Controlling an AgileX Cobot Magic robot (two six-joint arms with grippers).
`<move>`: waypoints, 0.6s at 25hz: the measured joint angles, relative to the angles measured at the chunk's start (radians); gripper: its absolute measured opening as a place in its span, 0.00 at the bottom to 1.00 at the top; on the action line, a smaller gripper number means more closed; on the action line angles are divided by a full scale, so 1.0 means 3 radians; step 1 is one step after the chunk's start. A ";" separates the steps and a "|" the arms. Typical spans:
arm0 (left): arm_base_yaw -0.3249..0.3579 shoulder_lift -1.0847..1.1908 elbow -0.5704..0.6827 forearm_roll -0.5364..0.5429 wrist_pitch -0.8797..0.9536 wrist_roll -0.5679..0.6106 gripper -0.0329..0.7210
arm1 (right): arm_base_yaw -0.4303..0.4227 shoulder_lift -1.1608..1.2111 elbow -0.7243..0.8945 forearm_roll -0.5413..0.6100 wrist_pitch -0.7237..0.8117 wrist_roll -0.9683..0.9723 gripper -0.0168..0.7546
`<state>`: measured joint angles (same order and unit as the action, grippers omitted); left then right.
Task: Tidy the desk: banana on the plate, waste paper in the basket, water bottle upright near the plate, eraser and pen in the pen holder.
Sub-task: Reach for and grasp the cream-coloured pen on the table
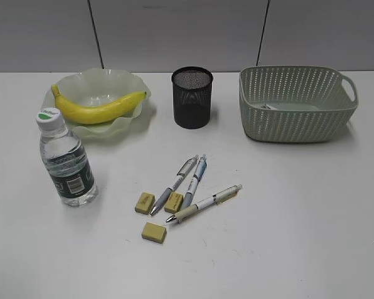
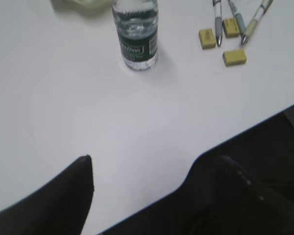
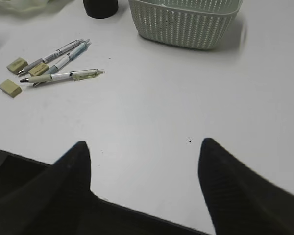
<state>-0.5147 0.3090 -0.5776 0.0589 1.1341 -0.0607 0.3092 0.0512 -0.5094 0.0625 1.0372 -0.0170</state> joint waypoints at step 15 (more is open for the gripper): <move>0.0000 -0.0223 0.0135 -0.0010 -0.0260 0.0000 0.80 | 0.0000 0.0973 -0.0134 0.0697 -0.0187 -0.0886 0.72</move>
<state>-0.5147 0.2422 -0.5373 0.0558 1.0562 -0.0607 0.3092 0.3430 -0.5497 0.2716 0.9811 -0.2828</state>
